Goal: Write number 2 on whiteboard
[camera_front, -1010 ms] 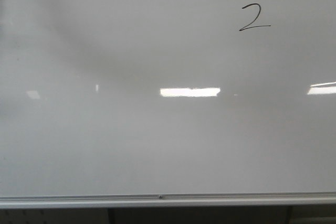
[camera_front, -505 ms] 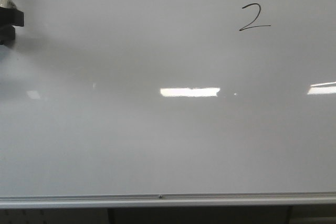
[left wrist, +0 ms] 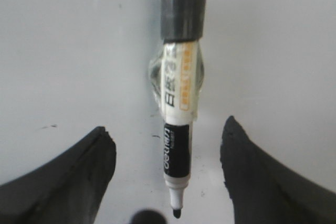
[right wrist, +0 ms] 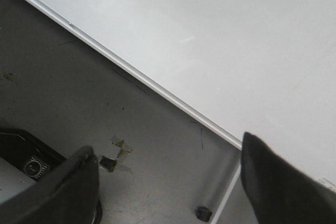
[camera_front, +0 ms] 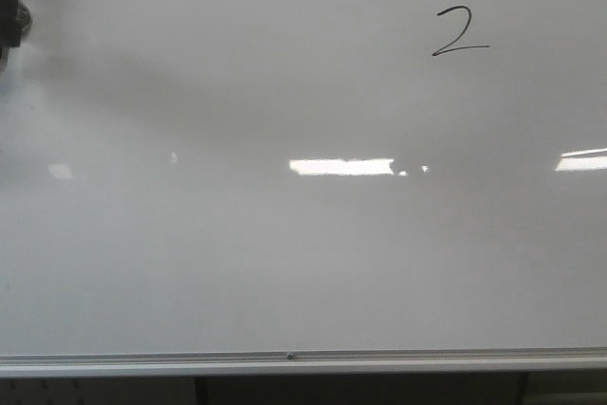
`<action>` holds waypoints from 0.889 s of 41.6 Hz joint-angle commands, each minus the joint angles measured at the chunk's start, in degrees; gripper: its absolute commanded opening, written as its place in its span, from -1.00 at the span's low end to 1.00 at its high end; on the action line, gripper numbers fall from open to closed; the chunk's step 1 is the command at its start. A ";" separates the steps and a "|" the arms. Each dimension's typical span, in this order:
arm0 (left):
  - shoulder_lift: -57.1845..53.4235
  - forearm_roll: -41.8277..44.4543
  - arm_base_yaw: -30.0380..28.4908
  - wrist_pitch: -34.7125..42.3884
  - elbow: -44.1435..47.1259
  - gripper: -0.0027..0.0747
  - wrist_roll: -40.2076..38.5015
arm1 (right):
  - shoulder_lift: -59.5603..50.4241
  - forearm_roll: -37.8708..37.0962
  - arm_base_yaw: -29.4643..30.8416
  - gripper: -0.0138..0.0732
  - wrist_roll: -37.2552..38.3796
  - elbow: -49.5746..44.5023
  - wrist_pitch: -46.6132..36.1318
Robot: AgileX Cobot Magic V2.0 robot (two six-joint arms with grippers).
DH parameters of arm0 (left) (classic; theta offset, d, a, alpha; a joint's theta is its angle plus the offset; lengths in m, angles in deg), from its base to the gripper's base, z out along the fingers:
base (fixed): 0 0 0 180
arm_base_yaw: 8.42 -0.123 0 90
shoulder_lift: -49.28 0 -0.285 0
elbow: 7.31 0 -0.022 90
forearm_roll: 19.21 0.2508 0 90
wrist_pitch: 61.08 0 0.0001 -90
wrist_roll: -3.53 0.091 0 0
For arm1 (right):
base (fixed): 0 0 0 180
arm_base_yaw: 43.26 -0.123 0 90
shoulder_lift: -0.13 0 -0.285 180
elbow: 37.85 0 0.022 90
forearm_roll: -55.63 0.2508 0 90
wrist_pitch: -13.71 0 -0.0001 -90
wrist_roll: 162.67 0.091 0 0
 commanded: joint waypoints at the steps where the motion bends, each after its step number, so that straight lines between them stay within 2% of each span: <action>1: -7.83 2.03 -0.10 -2.17 -1.97 0.21 -0.32 | -0.08 -1.56 0.29 0.65 7.21 2.70 -2.04; 3: -10.61 2.11 0.27 -5.58 -2.29 0.21 -0.32 | -0.08 -2.32 0.29 0.65 10.10 3.28 -1.37; 8: -18.04 2.37 2.27 -20.88 -4.18 0.21 -0.22 | -0.45 -2.77 0.29 0.65 14.17 4.83 -0.46; 18: -29.30 1.54 10.31 -47.73 -7.65 0.21 2.33 | -5.40 -2.77 0.29 0.65 14.71 4.95 1.07; 23: -33.63 -0.96 14.94 -56.08 -7.74 0.21 3.48 | -8.62 -2.77 0.29 0.65 16.65 4.95 1.96; 29: -38.85 -6.02 20.18 -60.16 -7.55 0.21 5.41 | -12.97 -2.77 0.29 0.65 19.49 4.00 1.98; 37: -42.81 -6.42 23.92 -59.37 -7.55 0.21 5.41 | -16.61 -2.89 0.29 0.65 19.49 1.49 1.56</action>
